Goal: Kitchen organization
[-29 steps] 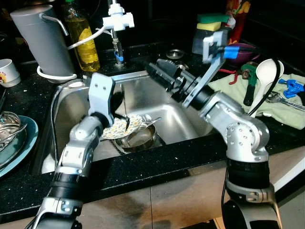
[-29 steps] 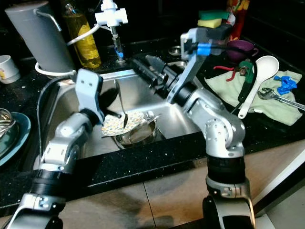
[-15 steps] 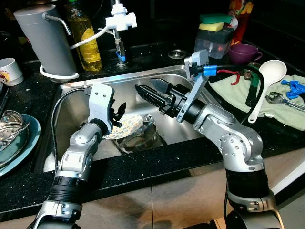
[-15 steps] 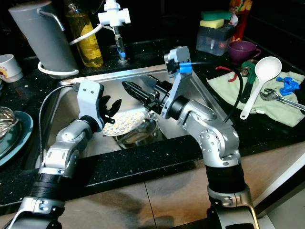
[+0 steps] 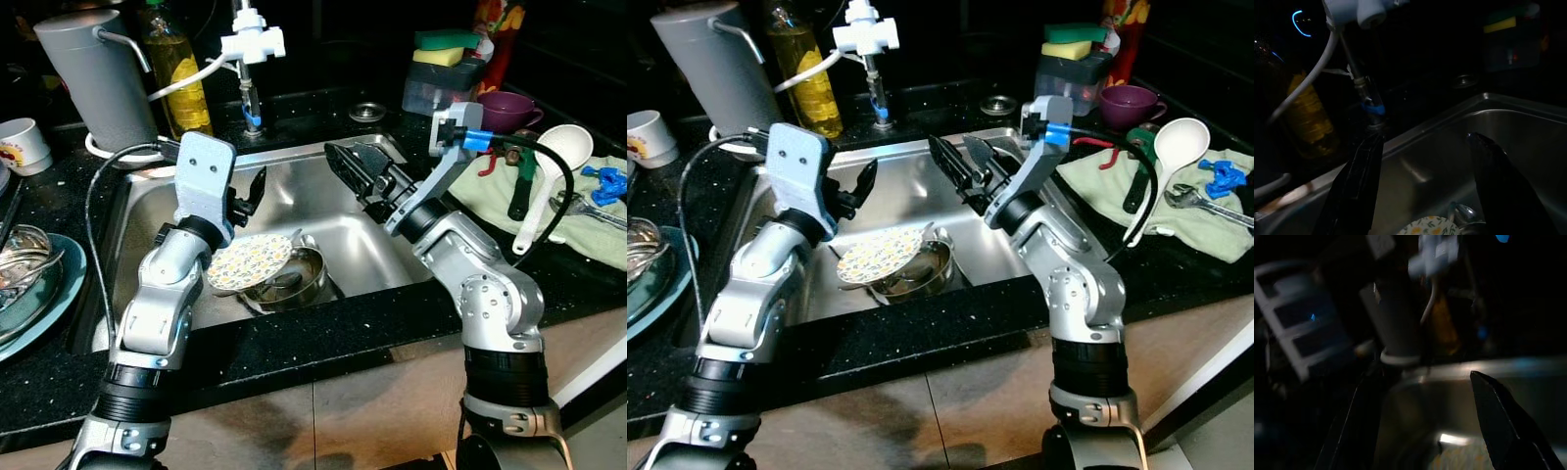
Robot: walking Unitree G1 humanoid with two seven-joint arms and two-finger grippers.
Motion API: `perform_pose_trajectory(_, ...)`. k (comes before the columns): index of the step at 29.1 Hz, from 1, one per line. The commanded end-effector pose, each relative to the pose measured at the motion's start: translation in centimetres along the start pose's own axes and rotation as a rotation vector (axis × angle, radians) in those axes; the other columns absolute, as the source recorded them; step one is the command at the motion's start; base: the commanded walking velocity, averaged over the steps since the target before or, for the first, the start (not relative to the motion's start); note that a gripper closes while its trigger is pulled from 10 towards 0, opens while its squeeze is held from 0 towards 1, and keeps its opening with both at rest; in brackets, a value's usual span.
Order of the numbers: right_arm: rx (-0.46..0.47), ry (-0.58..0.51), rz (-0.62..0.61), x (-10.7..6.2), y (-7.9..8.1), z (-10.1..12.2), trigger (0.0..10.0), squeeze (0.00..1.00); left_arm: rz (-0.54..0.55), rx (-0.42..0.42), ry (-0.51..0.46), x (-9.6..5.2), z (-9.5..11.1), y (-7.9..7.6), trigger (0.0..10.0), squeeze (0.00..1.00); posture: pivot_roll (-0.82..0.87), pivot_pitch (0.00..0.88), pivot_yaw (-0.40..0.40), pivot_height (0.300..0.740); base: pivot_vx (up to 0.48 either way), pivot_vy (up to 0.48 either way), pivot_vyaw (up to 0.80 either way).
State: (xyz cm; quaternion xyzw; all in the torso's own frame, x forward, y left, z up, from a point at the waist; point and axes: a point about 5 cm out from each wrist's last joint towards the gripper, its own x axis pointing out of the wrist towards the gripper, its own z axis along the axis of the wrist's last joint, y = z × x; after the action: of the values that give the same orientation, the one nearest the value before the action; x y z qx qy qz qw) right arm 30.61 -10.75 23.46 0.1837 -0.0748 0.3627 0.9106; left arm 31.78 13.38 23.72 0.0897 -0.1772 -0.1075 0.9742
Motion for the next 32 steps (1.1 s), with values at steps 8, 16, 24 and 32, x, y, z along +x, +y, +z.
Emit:
perform_pose_trajectory(8,0.028,-0.025,-0.024,-0.6,-0.5,-0.4,10.0,0.00,0.006,0.020,0.053,-1.1,-0.7,-0.5,10.0,0.00,-0.02,0.000,0.036,0.740,-0.264,0.000,0.00)
perform_pose_trajectory(16,0.045,-0.043,-0.032,-1.1,-0.8,-0.3,10.0,0.00,0.004,0.023,0.073,-1.5,-0.9,-0.5,10.0,0.00,-0.03,0.000,0.037,0.740,-0.337,0.000,0.00)
perform_pose_trajectory(24,0.042,-0.018,-0.049,-1.2,-0.7,-1.2,10.0,0.00,0.001,0.023,0.089,-1.9,-1.3,-0.5,10.0,0.00,-0.03,0.000,0.039,0.740,-0.387,0.000,0.00)
perform_pose_trajectory(32,0.038,-0.017,-0.074,-1.3,-1.0,-1.3,10.0,0.00,0.003,0.018,0.107,-2.3,-1.7,-0.5,10.0,0.00,-0.02,0.000,0.040,0.740,-0.381,0.000,0.00)
